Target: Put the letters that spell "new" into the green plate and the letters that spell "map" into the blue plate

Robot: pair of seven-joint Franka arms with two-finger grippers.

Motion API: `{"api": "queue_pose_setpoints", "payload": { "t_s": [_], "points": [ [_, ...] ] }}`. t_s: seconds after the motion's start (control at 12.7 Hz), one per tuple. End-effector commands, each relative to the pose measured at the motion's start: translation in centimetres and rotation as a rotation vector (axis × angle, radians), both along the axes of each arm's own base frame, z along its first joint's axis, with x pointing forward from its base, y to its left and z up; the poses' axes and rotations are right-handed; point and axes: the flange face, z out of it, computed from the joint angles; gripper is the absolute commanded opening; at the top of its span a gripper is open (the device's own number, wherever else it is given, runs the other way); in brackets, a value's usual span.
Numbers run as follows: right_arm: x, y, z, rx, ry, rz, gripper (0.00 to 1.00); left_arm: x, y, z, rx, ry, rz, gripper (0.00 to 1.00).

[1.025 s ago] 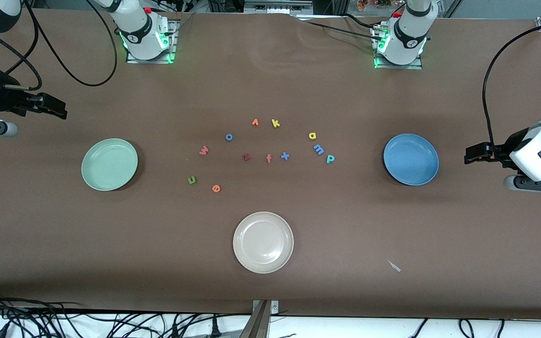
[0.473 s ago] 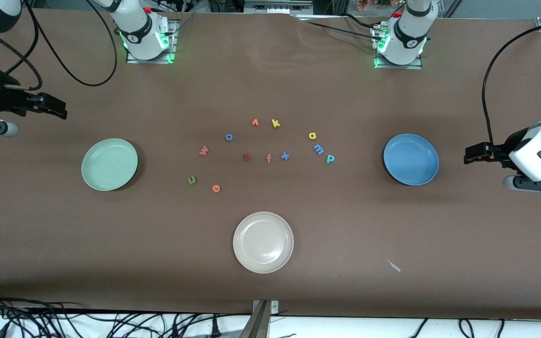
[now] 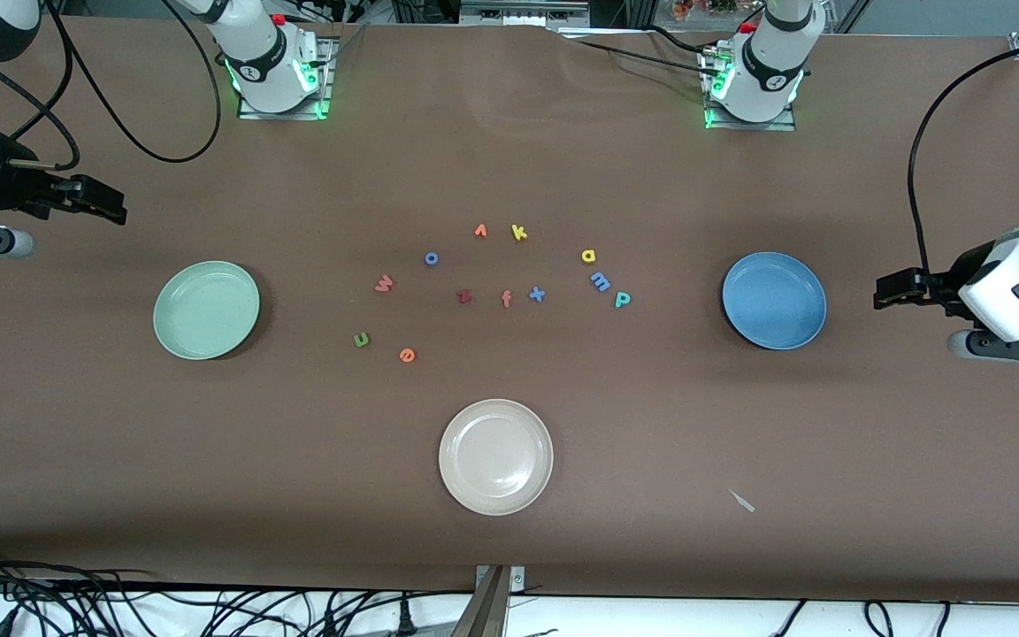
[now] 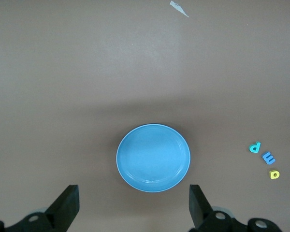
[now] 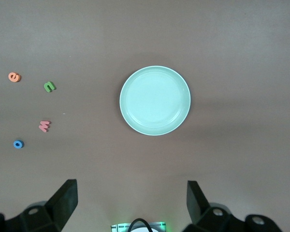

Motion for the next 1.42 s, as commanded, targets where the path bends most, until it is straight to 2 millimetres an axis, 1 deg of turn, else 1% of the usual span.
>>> {"api": "queue_pose_setpoints", "payload": {
  "t_s": [0.0, 0.47, 0.71, 1.18, 1.26, 1.34],
  "points": [
    [0.0, 0.1, 0.4, -0.010, 0.003, -0.004, 1.00, -0.3, -0.2, -0.1, 0.021, 0.012, -0.003, 1.00],
    [0.1, 0.1, 0.2, -0.010, 0.001, -0.006, 1.00, -0.4, -0.4, -0.5, 0.020, 0.021, -0.006, 1.00],
    [0.8, 0.4, -0.8, 0.001, 0.013, 0.007, 1.00, -0.3, -0.6, -0.8, 0.019, 0.024, -0.008, 1.00],
    [0.9, 0.4, -0.9, 0.009, 0.011, 0.003, 1.00, -0.3, -0.5, -0.7, 0.019, 0.024, -0.008, 1.00],
    [0.9, 0.4, -1.0, 0.010, 0.014, 0.004, 1.00, -0.3, -0.5, -0.8, 0.019, 0.024, -0.008, 1.00],
    [1.2, 0.4, -1.5, 0.008, 0.023, 0.004, 1.00, -0.3, -0.5, -0.7, 0.019, 0.022, -0.008, 1.00]
  ]
}}
